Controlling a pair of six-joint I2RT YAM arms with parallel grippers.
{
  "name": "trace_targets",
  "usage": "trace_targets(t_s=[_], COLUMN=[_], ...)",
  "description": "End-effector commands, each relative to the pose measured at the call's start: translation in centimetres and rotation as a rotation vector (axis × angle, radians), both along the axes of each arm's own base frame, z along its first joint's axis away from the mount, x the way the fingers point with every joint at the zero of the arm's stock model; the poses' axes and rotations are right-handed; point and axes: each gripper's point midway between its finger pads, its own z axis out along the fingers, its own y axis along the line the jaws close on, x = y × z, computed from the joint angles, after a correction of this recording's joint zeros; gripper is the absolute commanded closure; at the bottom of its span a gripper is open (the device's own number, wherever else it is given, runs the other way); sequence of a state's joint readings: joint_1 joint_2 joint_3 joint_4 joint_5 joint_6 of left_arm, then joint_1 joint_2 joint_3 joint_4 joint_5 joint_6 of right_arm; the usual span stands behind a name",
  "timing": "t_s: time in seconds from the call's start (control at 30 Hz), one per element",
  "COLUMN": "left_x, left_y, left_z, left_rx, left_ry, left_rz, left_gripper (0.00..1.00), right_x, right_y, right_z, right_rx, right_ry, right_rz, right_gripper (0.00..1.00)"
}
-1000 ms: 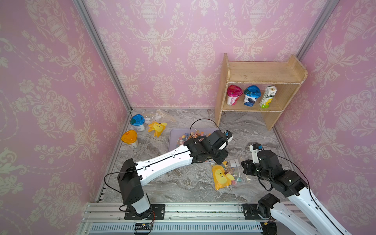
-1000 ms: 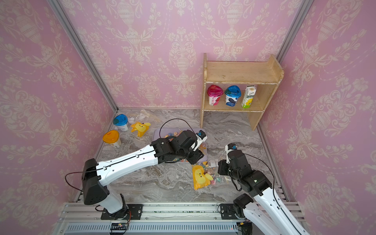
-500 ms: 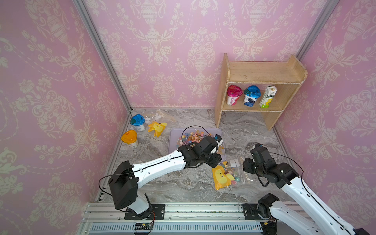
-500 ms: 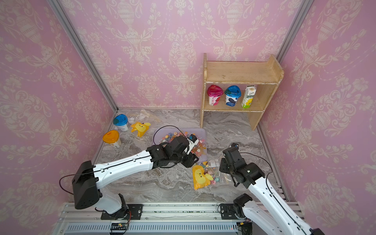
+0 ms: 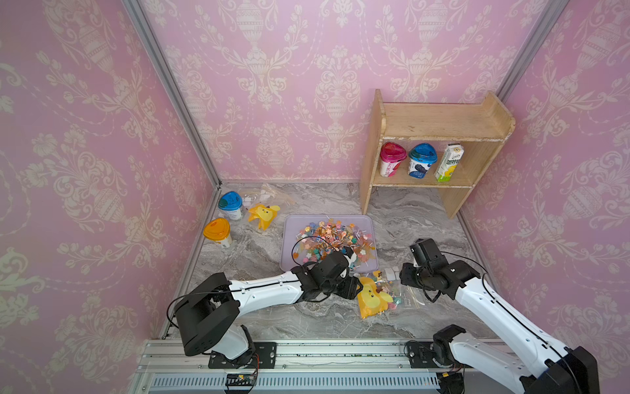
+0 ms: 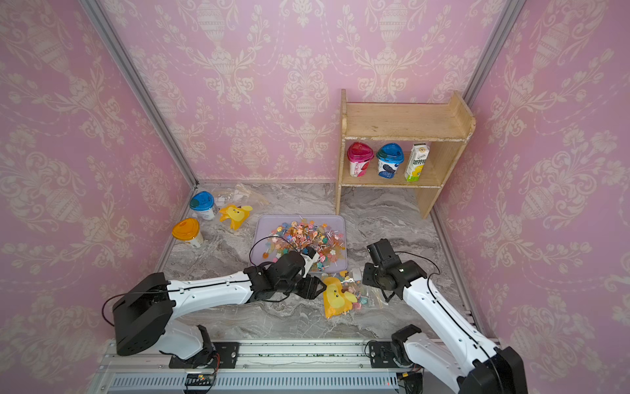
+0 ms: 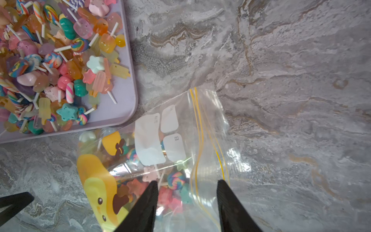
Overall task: Pour candies out of the ziploc bag
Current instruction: Pick up the ziploc bag from the center of the board.
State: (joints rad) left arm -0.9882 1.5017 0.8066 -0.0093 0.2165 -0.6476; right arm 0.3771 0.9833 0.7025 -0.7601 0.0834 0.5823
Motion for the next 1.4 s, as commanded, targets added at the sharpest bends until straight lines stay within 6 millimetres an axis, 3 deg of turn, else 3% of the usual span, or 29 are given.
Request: trace_targets(t_s=[0.0, 0.13, 0.27, 0.4, 0.6, 0.77, 0.83, 1.0, 1.37], left_x=[0.1, -0.2, -0.3, -0.4, -0.3, -0.4, -0.9, -1.4, -1.5], left_y=[-1.8, -2.4, -2.3, -2.2, -2.3, -2.3, -1.7, -1.5, -2.0], left_z=[1.0, 0.0, -0.5, -0.7, -0.6, -1.7, -3.1, -4.0, -4.2], left_rx=[-0.127, -0.154, -0.153, -0.149, -0.159, -0.144, -0.12, -0.113, -0.127], left_ry=[0.036, 0.074, 0.083, 0.088, 0.083, 0.104, 0.13, 0.159, 0.173], left_rz=[0.007, 0.003, 0.005, 0.004, 0.011, 0.011, 0.012, 0.016, 0.01], left_gripper=[0.39, 0.38, 0.38, 0.37, 0.37, 0.37, 0.38, 0.37, 0.37], right_x=[-0.1, -0.5, -0.6, -0.5, -0.1, -0.2, -0.4, -0.6, -0.9], right_y=[0.9, 0.4, -1.5, -2.8, -1.0, 0.2, 0.1, 0.7, 0.2], right_z=[-1.0, -1.2, -0.7, -1.7, -2.6, -3.1, -3.6, -4.1, -4.1], right_rx=[0.033, 0.006, -0.051, -0.072, 0.013, 0.067, 0.061, 0.092, 0.072], right_ry=[0.026, 0.035, 0.006, 0.041, 0.053, 0.06, 0.081, 0.09, 0.097], right_rz=[0.051, 0.045, -0.023, -0.085, -0.03, 0.013, 0.014, 0.024, 0.015], right_gripper=[0.51, 0.53, 0.51, 0.5, 0.52, 0.53, 0.58, 0.71, 1.0])
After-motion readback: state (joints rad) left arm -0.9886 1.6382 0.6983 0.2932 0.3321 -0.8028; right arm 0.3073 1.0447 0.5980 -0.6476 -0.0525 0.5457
